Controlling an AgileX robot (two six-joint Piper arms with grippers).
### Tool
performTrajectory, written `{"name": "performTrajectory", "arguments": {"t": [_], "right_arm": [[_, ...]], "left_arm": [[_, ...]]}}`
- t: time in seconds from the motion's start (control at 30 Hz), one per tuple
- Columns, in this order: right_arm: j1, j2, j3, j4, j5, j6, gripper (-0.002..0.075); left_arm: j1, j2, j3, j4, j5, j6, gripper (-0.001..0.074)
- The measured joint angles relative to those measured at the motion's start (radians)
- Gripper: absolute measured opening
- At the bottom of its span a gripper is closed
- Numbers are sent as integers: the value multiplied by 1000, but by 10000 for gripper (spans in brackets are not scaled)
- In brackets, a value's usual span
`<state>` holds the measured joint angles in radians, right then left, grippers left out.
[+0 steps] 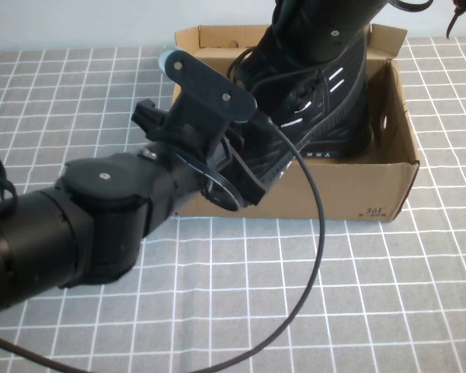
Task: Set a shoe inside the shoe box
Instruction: Hand over the shoe, then place the shoe in the shoe box
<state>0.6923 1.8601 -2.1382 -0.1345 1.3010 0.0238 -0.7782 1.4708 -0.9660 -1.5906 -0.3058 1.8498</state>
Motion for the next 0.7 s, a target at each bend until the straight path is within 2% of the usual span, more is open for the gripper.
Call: {"name": "performTrajectory", "arguments": {"t": [0.3,0.57,0.7], "right_arm": [[0,0,0,-24,-2,0,16],[0,-8,-11,-80,-29,0,200],[0,-10,-11,-119,-29,0,228]], "left_arm": [[74,0,-4,0,147,81,21],[123,29,12,-8,159,120,19],[147,29,12,-8,200,131,18]]}}
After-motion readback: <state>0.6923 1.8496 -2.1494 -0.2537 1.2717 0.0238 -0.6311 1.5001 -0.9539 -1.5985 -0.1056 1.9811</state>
